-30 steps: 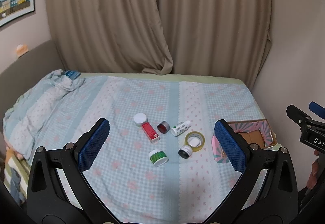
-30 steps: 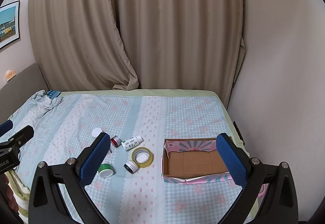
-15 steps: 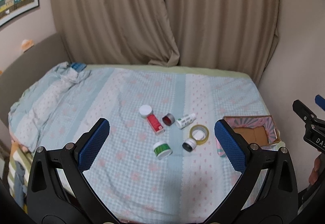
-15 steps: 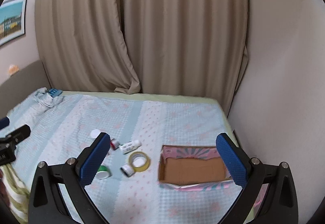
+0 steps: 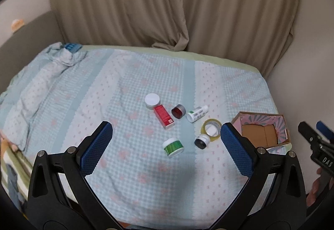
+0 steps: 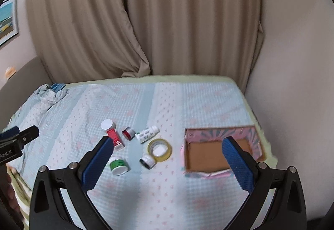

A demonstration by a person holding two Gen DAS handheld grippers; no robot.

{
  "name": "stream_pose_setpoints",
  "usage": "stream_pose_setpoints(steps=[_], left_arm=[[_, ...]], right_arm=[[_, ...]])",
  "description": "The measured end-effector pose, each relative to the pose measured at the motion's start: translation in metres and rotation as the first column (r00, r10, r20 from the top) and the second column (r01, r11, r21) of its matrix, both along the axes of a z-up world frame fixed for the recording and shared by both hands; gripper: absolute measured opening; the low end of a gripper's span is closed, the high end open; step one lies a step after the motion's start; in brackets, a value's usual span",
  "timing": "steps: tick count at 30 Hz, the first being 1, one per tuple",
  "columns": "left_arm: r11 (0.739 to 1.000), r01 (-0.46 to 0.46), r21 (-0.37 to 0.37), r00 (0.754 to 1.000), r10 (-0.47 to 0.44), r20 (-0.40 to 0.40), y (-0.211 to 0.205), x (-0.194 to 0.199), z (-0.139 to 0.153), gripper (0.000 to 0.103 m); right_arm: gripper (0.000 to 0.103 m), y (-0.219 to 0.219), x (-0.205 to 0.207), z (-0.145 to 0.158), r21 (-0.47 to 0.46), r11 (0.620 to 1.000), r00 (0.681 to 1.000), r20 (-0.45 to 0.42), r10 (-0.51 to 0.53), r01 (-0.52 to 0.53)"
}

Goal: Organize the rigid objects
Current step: 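Lower the right tool and grasp the black-lidded white jar while the left tool grasps the red box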

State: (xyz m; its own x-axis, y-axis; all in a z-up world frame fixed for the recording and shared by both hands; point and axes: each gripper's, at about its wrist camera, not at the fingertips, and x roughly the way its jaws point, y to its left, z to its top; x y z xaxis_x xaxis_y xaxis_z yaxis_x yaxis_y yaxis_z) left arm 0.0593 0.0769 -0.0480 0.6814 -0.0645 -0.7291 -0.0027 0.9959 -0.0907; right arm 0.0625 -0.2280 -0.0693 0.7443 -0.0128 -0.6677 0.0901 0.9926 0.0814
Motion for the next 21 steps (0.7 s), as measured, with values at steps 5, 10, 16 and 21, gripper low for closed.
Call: stream_pose_setpoints(steps=[5,10,16,21], left_arm=[[0.998,0.056,-0.020,0.997,-0.057,-0.055,0.034,0.046,-0.019,0.102],[0.992,0.114,-0.058,0.981,-0.122,-0.152,0.050,0.104,-0.062,0.102],[0.988,0.113,-0.108,0.949,-0.139,-0.284,0.044,0.170,-0.130,0.102],[0.994,0.048,-0.096,0.919,-0.082,-0.385,0.035,0.213,-0.189,0.102]], right_arm=[[0.103,0.030,0.021,-0.017,0.009,0.998,0.995,-0.073,-0.066,0.067],[0.103,0.051,0.050,-0.038,0.067,0.985,0.977,-0.157,-0.145,0.157],[0.103,0.056,0.082,-0.082,0.156,0.950,0.928,-0.303,-0.215,0.271],[0.103,0.052,0.115,-0.127,0.163,0.935,0.884,-0.409,-0.226,0.315]])
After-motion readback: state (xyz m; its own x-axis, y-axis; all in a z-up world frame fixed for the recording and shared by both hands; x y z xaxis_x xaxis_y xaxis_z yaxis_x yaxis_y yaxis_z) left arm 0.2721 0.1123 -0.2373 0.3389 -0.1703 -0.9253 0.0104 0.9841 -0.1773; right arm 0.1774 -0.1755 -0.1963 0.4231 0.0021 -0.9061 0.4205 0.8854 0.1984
